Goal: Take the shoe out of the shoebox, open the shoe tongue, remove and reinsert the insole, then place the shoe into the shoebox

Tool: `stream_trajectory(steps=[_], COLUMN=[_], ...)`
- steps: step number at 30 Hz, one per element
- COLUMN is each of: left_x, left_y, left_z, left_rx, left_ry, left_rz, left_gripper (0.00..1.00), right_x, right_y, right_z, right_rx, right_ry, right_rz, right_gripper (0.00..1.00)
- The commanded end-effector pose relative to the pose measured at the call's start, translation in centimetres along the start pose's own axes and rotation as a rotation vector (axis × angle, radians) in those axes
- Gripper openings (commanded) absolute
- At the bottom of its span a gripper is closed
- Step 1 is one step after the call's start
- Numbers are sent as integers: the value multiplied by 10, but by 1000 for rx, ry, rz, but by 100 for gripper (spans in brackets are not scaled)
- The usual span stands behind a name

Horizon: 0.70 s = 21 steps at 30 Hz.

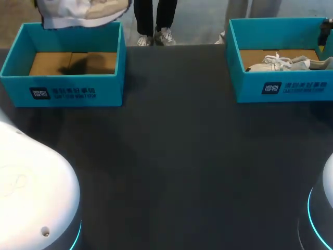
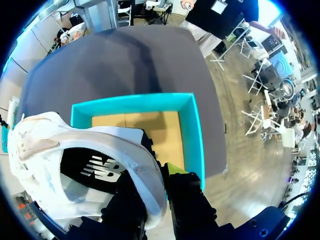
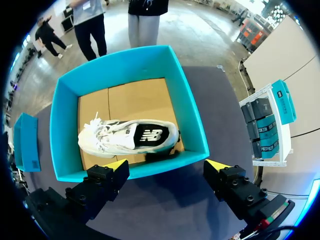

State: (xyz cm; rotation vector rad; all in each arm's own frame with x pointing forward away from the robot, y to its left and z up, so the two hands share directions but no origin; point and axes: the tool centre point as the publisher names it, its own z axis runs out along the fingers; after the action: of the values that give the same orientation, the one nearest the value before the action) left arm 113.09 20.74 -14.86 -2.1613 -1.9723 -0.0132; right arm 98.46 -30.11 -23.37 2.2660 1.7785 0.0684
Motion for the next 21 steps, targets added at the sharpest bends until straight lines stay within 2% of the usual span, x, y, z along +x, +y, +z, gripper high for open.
stream_trajectory(steps=[1,12,21], left_x=[-12,-46,-65], left_y=[-39,-68,-91], left_z=[2,-8,-13], left_rx=[-267,-344,-368], left_ry=[41,63,73], left_rz=[2,21,18], left_gripper=[0,0,0], right_x=[0,0,0], right_y=[-1,-1,-1], right_z=[0,0,0], right_rx=[-1,-1,-1], right_ry=[2,2,2], right_rz=[0,0,0], right_gripper=[100,100,100])
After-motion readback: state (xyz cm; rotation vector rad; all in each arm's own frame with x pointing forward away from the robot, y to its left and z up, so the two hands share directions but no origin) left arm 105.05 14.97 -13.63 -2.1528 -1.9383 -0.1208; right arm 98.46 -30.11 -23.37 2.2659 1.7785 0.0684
